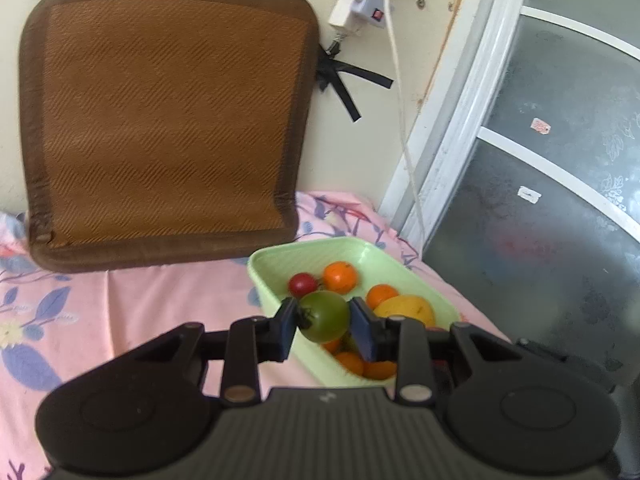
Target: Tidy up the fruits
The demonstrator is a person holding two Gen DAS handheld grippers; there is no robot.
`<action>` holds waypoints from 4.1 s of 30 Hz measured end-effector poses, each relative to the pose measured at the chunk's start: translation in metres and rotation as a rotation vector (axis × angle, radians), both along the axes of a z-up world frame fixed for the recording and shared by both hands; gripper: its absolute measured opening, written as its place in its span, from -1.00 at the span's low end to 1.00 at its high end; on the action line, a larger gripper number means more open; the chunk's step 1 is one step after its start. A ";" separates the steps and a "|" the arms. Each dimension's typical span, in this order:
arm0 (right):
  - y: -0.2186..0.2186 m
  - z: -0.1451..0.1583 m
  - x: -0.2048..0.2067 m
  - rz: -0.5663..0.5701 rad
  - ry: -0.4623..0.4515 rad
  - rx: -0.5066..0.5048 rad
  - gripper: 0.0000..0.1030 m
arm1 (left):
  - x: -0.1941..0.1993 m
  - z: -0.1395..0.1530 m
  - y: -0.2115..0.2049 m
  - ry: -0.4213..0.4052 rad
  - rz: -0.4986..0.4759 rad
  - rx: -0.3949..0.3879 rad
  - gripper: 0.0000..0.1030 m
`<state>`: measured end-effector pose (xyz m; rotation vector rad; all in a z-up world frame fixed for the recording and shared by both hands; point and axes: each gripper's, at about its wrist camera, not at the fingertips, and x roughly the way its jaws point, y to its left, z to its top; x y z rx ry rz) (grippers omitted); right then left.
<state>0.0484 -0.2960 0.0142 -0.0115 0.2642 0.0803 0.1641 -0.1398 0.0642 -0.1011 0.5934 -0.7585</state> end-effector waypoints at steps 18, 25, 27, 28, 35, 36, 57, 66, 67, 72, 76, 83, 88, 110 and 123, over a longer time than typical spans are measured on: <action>-0.025 -0.016 -0.023 -0.092 -0.038 0.135 -0.05 | 0.002 -0.005 -0.008 0.065 0.054 -0.066 -0.03; -0.018 -0.031 -0.059 -0.113 0.021 0.281 -0.05 | -0.059 -0.028 0.034 0.004 0.123 0.010 -0.01; -0.013 -0.032 -0.060 -0.105 0.042 0.286 -0.05 | -0.076 -0.039 0.040 -0.014 0.133 0.047 -0.01; -0.011 -0.033 -0.059 -0.101 0.055 0.287 -0.05 | -0.082 -0.045 0.043 -0.016 0.134 0.057 -0.01; -0.004 -0.038 -0.064 -0.120 0.093 0.291 -0.05 | -0.103 -0.069 0.053 -0.037 0.146 0.091 -0.01; -0.005 -0.039 -0.064 -0.122 0.092 0.300 -0.05 | -0.105 -0.068 0.055 -0.051 0.145 0.077 -0.01; -0.017 -0.042 -0.059 -0.097 0.116 0.378 -0.04 | -0.115 -0.066 0.062 -0.093 0.141 0.022 0.04; -0.015 -0.042 -0.059 -0.098 0.110 0.367 -0.03 | -0.114 -0.066 0.063 -0.089 0.143 0.021 0.04; -0.015 -0.042 -0.059 -0.098 0.109 0.365 -0.03 | -0.114 -0.066 0.063 -0.090 0.143 0.021 0.04; -0.015 -0.041 -0.060 -0.095 0.106 0.357 -0.03 | -0.114 -0.066 0.063 -0.090 0.143 0.021 0.04; -0.015 -0.041 -0.060 -0.095 0.106 0.357 -0.03 | -0.114 -0.066 0.063 -0.091 0.143 0.021 0.07; -0.015 -0.040 -0.060 -0.093 0.105 0.354 -0.03 | -0.114 -0.066 0.063 -0.090 0.143 0.021 0.07; -0.015 -0.040 -0.060 -0.092 0.104 0.352 -0.03 | -0.114 -0.066 0.063 -0.090 0.143 0.021 0.08; -0.014 -0.040 -0.060 -0.091 0.103 0.350 -0.03 | -0.114 -0.066 0.063 -0.090 0.143 0.021 0.09; -0.014 -0.039 -0.057 -0.088 0.118 0.336 -0.03 | -0.113 -0.067 0.063 -0.085 0.147 0.020 0.11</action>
